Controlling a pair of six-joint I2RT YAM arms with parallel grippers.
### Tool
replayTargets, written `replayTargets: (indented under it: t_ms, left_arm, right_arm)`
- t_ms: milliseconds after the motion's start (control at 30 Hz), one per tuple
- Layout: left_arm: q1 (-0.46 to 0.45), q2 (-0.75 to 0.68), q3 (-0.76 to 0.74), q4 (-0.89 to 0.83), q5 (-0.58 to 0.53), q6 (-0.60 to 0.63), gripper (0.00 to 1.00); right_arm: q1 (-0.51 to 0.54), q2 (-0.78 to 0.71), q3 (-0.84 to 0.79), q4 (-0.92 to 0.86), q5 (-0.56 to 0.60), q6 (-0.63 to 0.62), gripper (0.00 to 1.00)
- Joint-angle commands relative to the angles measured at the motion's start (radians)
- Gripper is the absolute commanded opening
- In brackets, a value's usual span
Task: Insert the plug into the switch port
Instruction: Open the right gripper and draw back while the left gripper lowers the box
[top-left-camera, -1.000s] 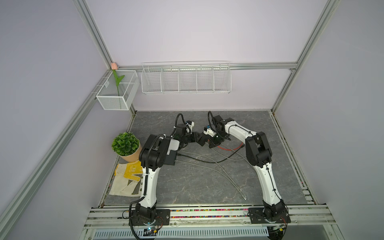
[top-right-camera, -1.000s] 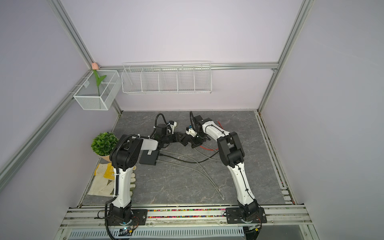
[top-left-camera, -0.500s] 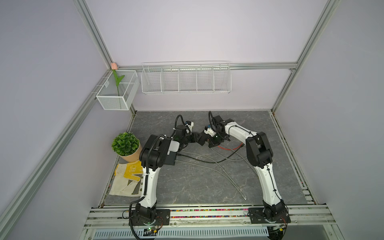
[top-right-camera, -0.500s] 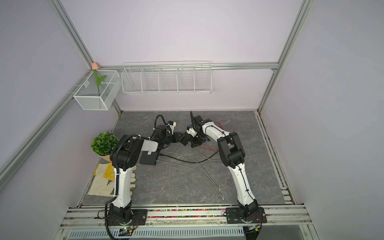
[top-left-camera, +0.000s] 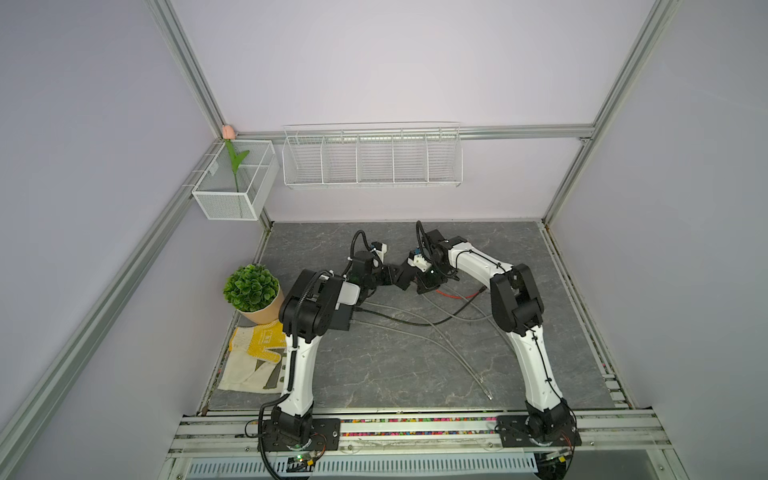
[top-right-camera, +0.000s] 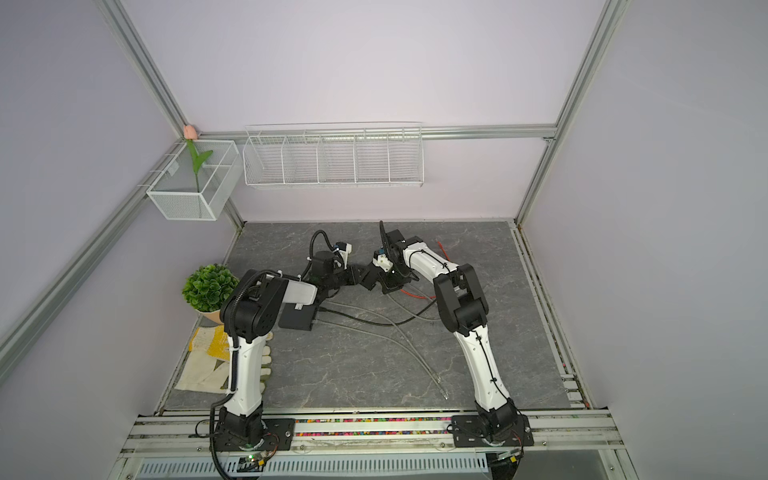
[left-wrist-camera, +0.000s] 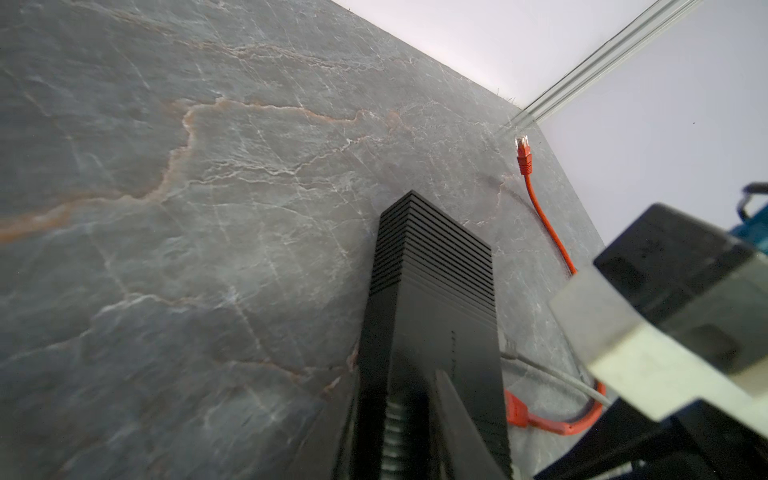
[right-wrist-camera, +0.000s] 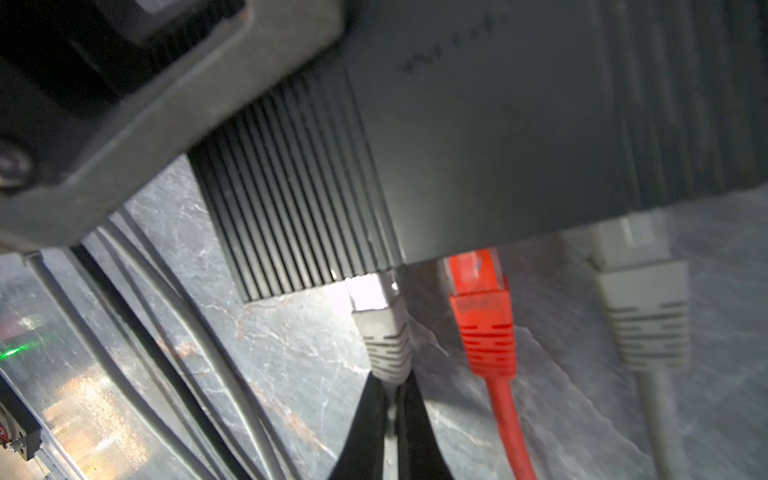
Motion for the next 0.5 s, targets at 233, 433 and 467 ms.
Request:
replayTargets:
  t_ms: [233,433,467]
  left_arm:
    - [-0.041,-0.022,-0.069,-0.279,0.17,0.015,0.29]
    - [0.081,-0.153,-0.128,-0.297,0.12,0.007,0.34]
    - [0.093,-0.19,-0.134,-0.317,0.102,0.014,0.35]
  right_arm:
    - [0.033,-0.043,0.02,0.377,-0.043,-0.048,0.13]
    - [0.031,-0.186,-0.153,0.369,0.076,-0.082,0.3]
    - [0.029,-0.221,-0.196,0.381,0.094,-0.083,0.32]
